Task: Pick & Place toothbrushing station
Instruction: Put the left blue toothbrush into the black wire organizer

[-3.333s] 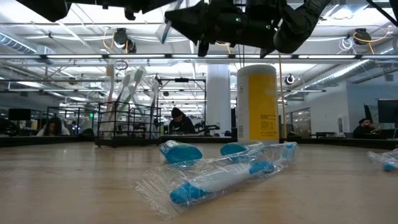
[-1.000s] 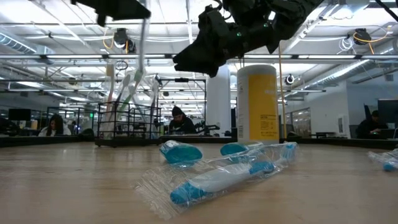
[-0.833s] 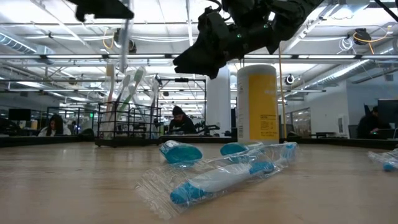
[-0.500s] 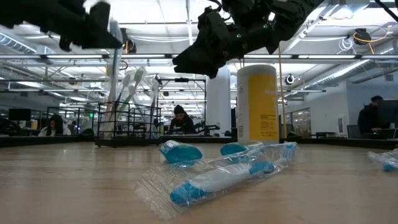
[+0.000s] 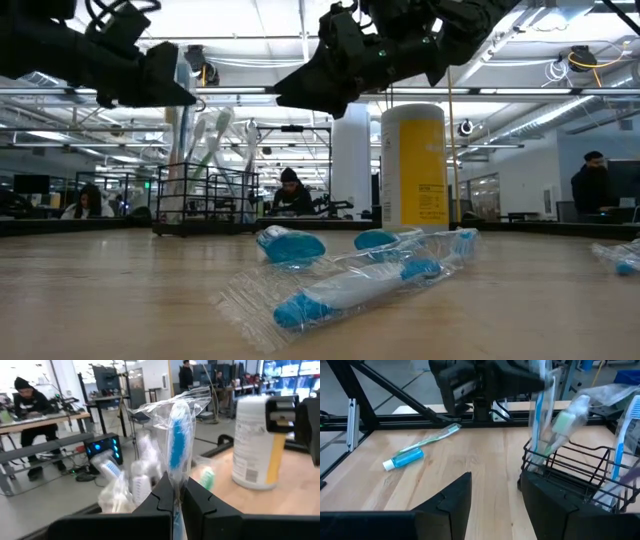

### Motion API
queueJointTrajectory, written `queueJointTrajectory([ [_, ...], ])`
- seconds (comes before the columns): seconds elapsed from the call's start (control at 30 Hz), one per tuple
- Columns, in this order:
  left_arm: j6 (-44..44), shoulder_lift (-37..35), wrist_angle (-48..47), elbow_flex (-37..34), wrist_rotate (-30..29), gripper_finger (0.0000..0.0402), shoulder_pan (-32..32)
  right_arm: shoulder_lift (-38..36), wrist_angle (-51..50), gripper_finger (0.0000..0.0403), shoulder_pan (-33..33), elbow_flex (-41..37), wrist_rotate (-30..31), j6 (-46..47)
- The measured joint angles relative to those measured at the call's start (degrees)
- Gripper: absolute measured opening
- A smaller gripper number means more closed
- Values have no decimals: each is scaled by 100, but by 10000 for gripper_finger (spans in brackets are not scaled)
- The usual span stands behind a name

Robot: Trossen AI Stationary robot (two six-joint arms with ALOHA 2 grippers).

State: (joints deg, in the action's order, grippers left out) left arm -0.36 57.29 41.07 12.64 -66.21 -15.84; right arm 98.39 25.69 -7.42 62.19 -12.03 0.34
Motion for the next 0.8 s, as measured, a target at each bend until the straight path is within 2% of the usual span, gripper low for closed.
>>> queueJointTrajectory([
  [0.23,-1049,436,-82,0,120,35,268,0,107,167,-2,0,0,0],
  [0.33,-1188,629,-95,0,147,36,397,0,114,167,-2,0,0,0],
  [0.57,-1235,834,-58,0,658,38,636,0,111,167,-2,0,0,1],
  [0.8,-1237,834,-68,0,775,97,682,0,107,167,-2,0,0,1],
])
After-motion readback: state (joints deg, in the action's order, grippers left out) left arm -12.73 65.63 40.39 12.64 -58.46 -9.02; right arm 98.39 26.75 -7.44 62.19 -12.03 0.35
